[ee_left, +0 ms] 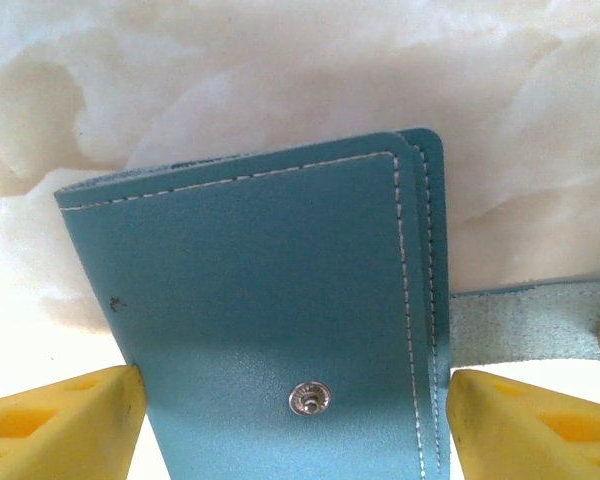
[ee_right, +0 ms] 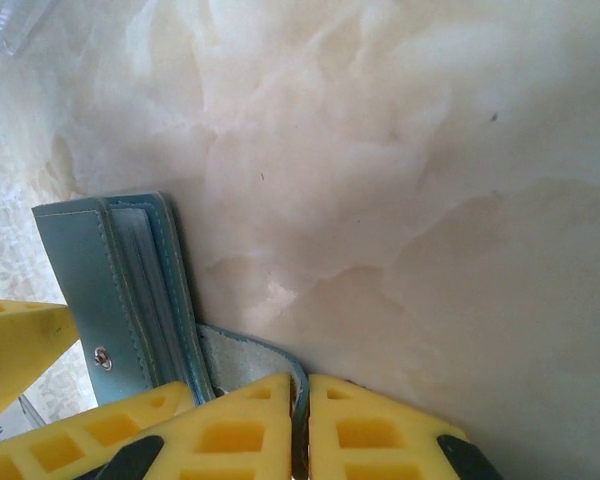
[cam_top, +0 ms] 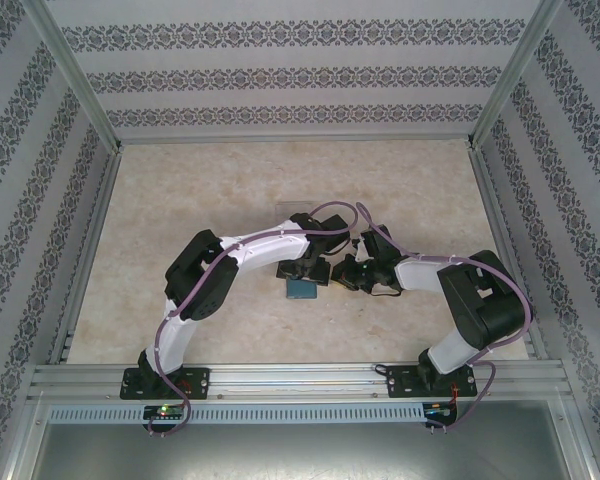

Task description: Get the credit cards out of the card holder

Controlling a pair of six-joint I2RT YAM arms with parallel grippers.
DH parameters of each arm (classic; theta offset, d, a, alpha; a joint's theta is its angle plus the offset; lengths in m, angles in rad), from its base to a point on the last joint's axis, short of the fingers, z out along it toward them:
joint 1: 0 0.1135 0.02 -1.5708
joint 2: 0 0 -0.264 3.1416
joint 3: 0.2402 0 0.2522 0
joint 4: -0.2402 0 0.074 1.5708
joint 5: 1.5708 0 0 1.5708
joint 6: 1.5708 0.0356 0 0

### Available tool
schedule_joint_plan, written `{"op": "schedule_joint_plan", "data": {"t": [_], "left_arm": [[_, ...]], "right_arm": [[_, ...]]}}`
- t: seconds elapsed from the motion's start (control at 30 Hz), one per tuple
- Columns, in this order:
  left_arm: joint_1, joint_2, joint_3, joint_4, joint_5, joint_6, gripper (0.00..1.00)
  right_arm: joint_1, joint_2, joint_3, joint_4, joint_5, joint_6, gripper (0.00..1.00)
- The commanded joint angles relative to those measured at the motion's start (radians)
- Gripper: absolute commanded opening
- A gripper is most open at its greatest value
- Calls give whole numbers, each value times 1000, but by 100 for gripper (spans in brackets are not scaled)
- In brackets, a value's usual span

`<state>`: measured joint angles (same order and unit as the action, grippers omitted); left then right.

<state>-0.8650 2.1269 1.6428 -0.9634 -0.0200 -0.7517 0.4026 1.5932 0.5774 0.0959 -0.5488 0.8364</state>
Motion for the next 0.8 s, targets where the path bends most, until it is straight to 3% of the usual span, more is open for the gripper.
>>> {"op": "schedule_joint_plan", "data": {"t": [0.0, 0.77], "left_arm": [[-16, 6, 18, -54, -25, -1, 77], [-16, -100, -19, -102, -124, 10, 72]], "right_arm": [[0, 44, -26, 7, 35, 0, 10], [-2, 56, -7, -28, 39, -8, 10]]}}
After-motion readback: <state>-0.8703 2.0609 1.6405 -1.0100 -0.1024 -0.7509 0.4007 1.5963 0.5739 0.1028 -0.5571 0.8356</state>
